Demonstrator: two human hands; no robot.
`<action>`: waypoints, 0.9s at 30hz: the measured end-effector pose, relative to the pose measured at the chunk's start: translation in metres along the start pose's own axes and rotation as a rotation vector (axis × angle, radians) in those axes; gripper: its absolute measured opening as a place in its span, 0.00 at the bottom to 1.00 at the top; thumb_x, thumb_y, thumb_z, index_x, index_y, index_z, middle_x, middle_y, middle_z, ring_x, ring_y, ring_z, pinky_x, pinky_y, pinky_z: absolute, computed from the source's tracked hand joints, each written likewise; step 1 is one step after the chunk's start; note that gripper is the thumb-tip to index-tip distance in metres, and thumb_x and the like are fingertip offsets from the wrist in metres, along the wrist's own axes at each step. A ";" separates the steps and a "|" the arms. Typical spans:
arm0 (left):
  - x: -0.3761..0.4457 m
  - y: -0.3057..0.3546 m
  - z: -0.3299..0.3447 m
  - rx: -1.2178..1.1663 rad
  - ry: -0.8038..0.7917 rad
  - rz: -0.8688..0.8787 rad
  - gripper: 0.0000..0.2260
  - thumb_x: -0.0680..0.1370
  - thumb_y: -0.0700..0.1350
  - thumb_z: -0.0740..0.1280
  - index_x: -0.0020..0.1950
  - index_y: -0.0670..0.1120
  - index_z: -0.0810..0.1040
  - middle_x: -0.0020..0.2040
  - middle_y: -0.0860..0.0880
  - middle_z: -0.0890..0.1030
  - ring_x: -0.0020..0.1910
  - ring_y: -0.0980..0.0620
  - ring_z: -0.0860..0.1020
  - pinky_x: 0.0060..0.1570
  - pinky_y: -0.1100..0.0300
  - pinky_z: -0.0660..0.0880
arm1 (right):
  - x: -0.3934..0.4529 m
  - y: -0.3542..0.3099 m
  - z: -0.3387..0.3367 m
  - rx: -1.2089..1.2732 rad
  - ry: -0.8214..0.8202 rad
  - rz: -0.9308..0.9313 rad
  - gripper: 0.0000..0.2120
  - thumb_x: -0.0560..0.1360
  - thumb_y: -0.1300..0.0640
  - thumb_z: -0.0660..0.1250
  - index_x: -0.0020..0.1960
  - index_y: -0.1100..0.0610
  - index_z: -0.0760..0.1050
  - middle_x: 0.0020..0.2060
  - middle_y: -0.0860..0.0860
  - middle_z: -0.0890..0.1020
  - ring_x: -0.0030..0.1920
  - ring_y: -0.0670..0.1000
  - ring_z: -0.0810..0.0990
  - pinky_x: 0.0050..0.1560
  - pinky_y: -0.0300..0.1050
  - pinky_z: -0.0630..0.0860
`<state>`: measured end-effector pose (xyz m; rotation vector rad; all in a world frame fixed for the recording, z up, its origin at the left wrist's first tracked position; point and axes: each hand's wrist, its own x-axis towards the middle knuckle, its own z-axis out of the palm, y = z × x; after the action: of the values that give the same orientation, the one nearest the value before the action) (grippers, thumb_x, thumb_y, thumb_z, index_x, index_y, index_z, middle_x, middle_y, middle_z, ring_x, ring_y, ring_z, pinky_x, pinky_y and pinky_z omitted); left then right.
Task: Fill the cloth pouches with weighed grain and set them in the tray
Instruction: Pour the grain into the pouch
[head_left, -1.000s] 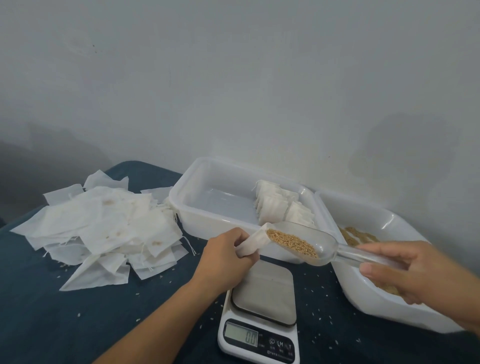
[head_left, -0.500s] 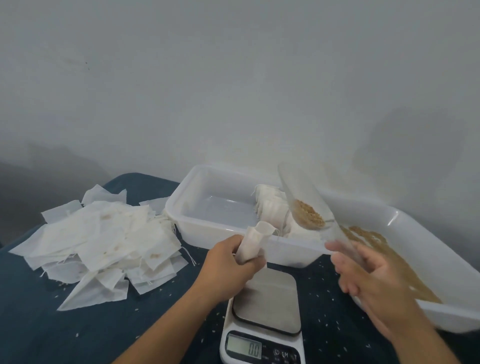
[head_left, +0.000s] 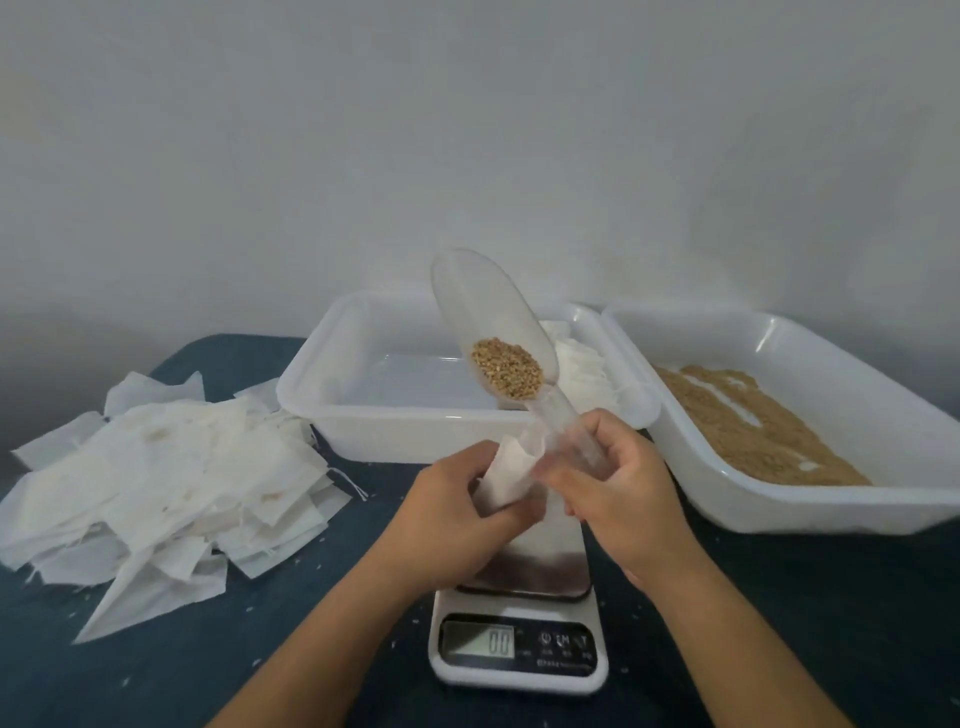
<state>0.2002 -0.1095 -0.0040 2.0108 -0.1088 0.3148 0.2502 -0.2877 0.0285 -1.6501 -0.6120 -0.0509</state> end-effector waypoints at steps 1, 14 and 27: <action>-0.002 0.002 0.001 0.014 -0.022 0.015 0.09 0.73 0.57 0.75 0.49 0.57 0.80 0.42 0.57 0.83 0.38 0.61 0.79 0.37 0.64 0.74 | -0.002 0.000 0.000 -0.006 0.017 -0.017 0.08 0.69 0.46 0.76 0.39 0.44 0.77 0.30 0.45 0.77 0.30 0.45 0.74 0.32 0.40 0.74; -0.005 0.012 -0.002 -0.043 0.055 0.118 0.03 0.79 0.51 0.70 0.48 0.54 0.81 0.40 0.56 0.83 0.38 0.59 0.80 0.39 0.69 0.73 | -0.009 0.009 -0.008 -0.004 0.018 -0.025 0.10 0.70 0.47 0.78 0.39 0.47 0.77 0.29 0.48 0.76 0.29 0.46 0.74 0.30 0.41 0.74; 0.000 -0.005 0.000 0.300 0.097 -0.044 0.10 0.78 0.58 0.71 0.45 0.52 0.78 0.41 0.56 0.81 0.40 0.61 0.79 0.42 0.61 0.76 | -0.006 0.030 -0.008 -0.136 0.067 0.120 0.14 0.67 0.38 0.75 0.42 0.46 0.78 0.42 0.51 0.85 0.39 0.53 0.82 0.41 0.60 0.82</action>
<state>0.2017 -0.1067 -0.0082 2.2862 0.0465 0.4204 0.2598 -0.2983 0.0009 -1.8062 -0.4662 -0.0614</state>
